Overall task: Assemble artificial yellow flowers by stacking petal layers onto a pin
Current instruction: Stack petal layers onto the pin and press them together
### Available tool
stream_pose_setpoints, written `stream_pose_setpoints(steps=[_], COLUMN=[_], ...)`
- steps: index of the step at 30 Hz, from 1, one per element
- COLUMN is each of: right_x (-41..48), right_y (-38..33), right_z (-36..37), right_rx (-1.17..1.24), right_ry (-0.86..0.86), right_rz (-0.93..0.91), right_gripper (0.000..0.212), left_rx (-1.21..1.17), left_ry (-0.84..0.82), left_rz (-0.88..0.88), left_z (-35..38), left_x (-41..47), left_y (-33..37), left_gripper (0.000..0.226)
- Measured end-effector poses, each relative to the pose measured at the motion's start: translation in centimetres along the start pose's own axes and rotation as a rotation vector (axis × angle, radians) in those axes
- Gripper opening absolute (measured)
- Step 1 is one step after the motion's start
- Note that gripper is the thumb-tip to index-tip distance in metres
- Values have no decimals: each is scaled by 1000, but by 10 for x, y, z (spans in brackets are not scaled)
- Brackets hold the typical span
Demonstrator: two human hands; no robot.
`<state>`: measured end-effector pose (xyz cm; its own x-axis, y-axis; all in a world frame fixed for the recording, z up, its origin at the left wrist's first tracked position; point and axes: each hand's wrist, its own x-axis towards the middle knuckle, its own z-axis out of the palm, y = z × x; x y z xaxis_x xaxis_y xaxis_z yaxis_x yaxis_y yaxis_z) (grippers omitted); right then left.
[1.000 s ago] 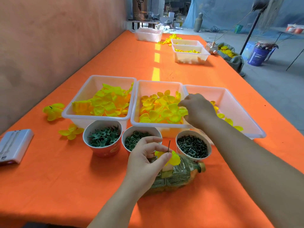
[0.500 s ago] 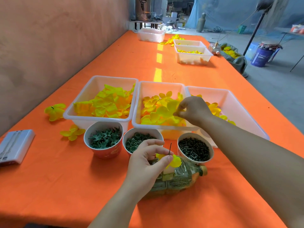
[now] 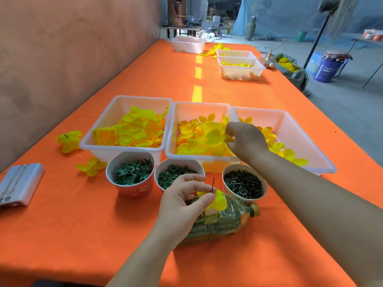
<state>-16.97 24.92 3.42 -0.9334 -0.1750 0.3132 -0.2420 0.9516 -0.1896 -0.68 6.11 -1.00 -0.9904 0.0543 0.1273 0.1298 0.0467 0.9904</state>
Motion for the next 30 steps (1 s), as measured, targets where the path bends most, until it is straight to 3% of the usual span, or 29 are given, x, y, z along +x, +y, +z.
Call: stream_pose_setpoints(steps=[2,4,7,9,12,18,21,24,26,30], right_x=[-1,-3,-1,-1,-3,-11,-15,-16,-17,-20], right_y=[-2,-4,-5,-7,-10,-12,-12,-13,-14,-11], right_z=[1,-1,-3,-4,-2,7,9,9,8,6], right_rx=[61,72,-78,-160,-199,-241,-241,-204,-176,-149], right_ry=[-127,-176,-132,-108,-76,-71,-110,-124,-133,-190], right_rz=[-32,-45,-60,-32,1,14,8,7,4,-34], right_gripper=[28,29,18,19,22,24,24,24,26,28], left_rx=[-26,-8,452,879,1227,1410,1314,1098,885,313], left_ry=[44,198,366,220,-100,-207,-204,-61,50,124], left_rz=[10,54,179,186,80,58,134,187,186,20], left_z=[-4,-18,-51,-59,-45,-33,-32,-37,-42,-44], left_x=[1,11,42,64,84,96,90,85,82,74], left_y=[1,4,7,14,17,13,7,6,9,20], left_gripper=[13,5,11,7,18,19,13,11,11,22])
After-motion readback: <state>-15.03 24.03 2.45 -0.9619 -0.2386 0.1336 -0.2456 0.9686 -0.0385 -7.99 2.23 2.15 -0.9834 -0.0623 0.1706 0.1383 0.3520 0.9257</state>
